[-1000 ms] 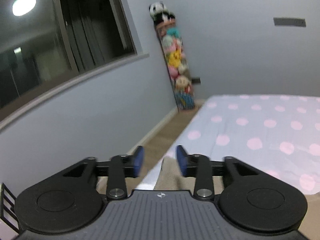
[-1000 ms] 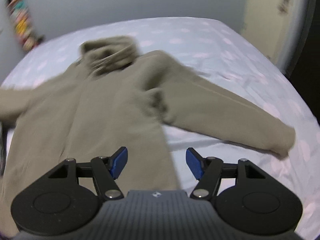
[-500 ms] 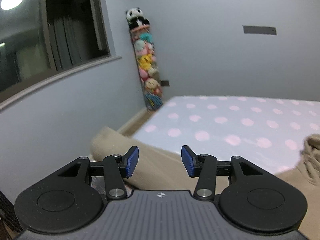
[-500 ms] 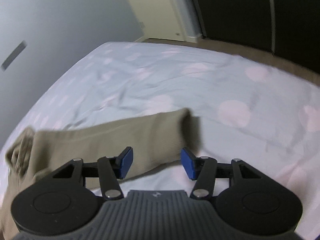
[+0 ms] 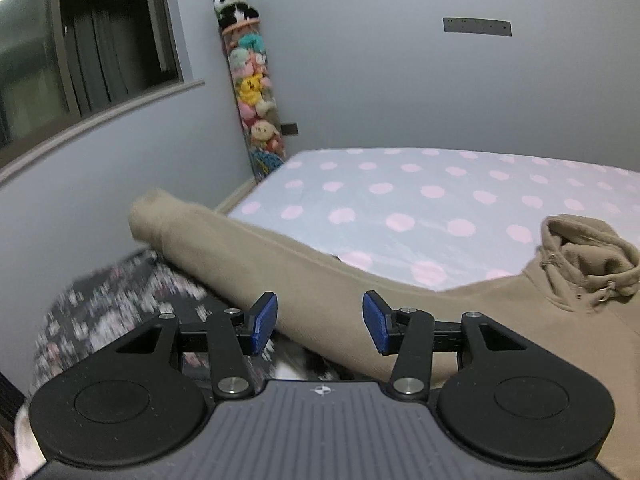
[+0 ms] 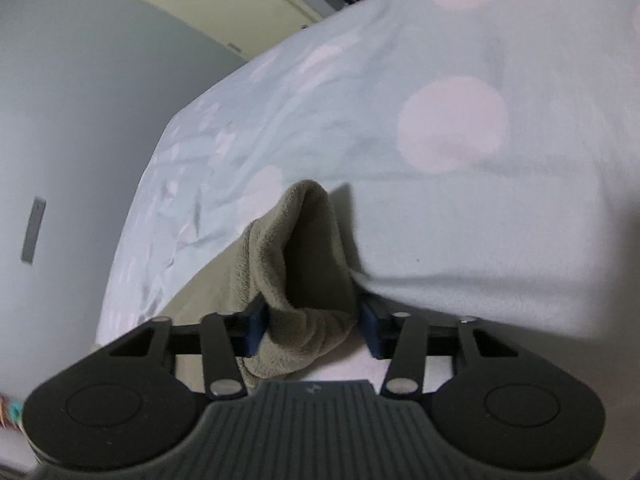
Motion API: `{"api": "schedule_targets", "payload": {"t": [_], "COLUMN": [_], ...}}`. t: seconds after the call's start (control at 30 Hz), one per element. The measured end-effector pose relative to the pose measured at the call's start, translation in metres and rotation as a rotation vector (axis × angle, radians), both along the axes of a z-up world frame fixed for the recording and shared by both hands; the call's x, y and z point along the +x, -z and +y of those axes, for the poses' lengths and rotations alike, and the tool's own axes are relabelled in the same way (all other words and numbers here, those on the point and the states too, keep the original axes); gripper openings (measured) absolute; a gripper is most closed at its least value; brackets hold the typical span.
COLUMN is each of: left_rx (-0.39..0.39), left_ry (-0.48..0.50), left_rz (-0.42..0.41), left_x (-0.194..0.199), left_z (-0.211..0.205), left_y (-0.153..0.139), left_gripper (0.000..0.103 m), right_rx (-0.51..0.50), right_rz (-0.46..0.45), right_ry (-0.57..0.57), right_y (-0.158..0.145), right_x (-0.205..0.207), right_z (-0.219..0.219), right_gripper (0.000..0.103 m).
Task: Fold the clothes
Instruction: 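Grasp the other sleeve cuff with the right gripper and fold it across the body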
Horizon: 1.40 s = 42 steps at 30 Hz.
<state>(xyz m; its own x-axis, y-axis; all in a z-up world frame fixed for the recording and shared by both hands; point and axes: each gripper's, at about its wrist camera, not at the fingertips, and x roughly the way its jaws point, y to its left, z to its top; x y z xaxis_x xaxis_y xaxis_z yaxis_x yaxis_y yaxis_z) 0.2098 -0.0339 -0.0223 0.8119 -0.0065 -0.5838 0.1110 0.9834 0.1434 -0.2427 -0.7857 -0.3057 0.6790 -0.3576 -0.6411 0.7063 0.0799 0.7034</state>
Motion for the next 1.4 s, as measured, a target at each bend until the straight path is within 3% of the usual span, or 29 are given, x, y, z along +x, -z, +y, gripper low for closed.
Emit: {"api": "schedule_targets", "payload": {"t": [0.07, 0.27, 0.37, 0.43, 0.57, 0.67, 0.83, 0.93, 1.13, 1.4], "left_rx": [-0.010, -0.026, -0.048, -0.065, -0.097, -0.122, -0.120, -0.104, -0.075, -0.035], "left_ry": [0.018, 0.062, 0.054, 0.044, 0.024, 0.010, 0.026, 0.069, 0.184, 0.385], "left_rz": [0.015, 0.044, 0.045, 0.048, 0.067, 0.093, 0.114, 0.128, 0.167, 0.149], "left_x": [-0.007, -0.022, -0.027, -0.029, -0.032, -0.031, -0.027, -0.018, 0.007, 0.047], "left_z": [-0.002, -0.010, -0.006, -0.002, 0.008, 0.014, 0.017, 0.008, -0.025, -0.109], "left_y": [0.003, 0.013, 0.014, 0.015, 0.019, 0.023, 0.023, 0.025, 0.031, 0.042], "left_gripper": [0.045, 0.045, 0.045, 0.045, 0.045, 0.045, 0.045, 0.045, 0.045, 0.045], "right_rx": [-0.004, -0.219, -0.353, -0.385, -0.375, -0.318, -0.195, -0.239, -0.322, -0.428], "right_rz": [0.007, 0.097, 0.153, 0.159, 0.239, 0.312, 0.339, 0.404, 0.390, 0.357], "right_ry": [-0.009, -0.092, -0.049, -0.022, -0.029, -0.022, 0.042, 0.061, -0.018, -0.296], "right_y": [-0.007, -0.084, -0.134, -0.154, -0.153, -0.130, -0.098, -0.105, -0.145, -0.177], "right_x": [0.003, 0.019, 0.022, 0.019, 0.025, 0.032, 0.024, 0.023, 0.034, 0.145], "right_z": [-0.002, -0.023, -0.039, -0.053, -0.070, -0.076, -0.078, -0.075, -0.056, 0.001], "right_gripper": [0.032, 0.026, 0.025, 0.025, 0.024, 0.025, 0.032, 0.046, 0.047, 0.047]}}
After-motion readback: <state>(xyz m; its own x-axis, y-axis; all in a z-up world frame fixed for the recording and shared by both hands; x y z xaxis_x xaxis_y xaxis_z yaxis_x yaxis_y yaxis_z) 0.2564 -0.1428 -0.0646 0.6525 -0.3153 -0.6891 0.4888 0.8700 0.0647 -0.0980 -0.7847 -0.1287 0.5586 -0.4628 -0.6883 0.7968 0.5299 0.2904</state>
